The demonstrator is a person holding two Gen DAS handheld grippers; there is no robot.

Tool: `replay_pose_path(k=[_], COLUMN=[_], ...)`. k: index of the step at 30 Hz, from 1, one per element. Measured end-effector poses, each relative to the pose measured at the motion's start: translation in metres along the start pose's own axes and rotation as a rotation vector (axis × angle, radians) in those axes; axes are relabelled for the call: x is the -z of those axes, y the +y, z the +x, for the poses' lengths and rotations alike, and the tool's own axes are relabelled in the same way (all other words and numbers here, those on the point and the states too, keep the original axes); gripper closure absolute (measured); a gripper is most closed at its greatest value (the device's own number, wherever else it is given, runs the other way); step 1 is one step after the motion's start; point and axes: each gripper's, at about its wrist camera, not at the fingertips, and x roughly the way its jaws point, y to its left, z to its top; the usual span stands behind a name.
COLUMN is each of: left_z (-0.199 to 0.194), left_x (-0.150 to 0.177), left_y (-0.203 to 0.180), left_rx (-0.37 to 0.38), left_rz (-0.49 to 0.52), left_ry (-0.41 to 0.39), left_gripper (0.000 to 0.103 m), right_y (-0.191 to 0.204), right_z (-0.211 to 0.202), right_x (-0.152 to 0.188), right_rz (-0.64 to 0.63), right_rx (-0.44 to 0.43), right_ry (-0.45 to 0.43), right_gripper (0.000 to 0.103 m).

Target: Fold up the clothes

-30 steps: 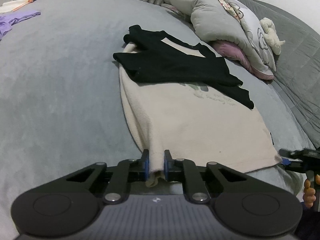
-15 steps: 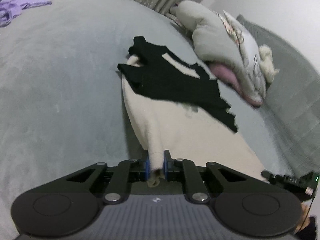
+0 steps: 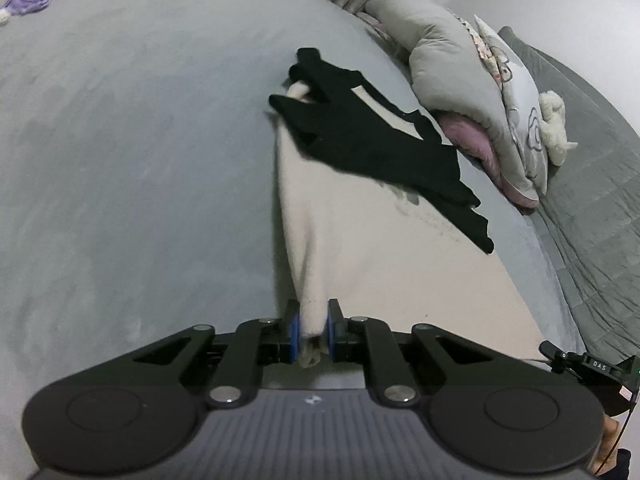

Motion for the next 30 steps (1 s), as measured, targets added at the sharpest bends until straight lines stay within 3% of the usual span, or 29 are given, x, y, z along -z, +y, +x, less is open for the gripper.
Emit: replay_pose_path(k=[6, 10, 14, 18, 30], left_z=[-0.009, -0.003, -0.008, -0.015, 0.011], left_x=[-0.005, -0.004, -0.011, -0.016, -0.013], left_y=[0.009, 0.015, 0.030, 0.035, 0.019], left_rx=[0.030, 0.017, 0.057, 0.034, 0.025], left_rz=[-0.041, -0.048, -0.138, -0.141, -0.090], left_ry=[-0.015, 0.011, 0.003, -0.021, 0.043], left_gripper=[0.094, 0.094, 0.090, 0.089, 0.078], right_y=[0.005, 0.005, 0.002, -0.001, -0.007], right_z=[-0.008, 0.002, 0.002, -0.001, 0.005], right_x=[-0.002, -0.001, -0.003, -0.005, -0.007], right_rz=[-0.006, -0.013, -0.006, -0.006, 0.007], right_rx=[-0.032, 0.007, 0.024, 0.063, 0.096], right_ry=[-0.041, -0.013, -0.016, -0.034, -0.029], right_gripper=[0.095, 0.095, 0.094, 0.094, 0.094])
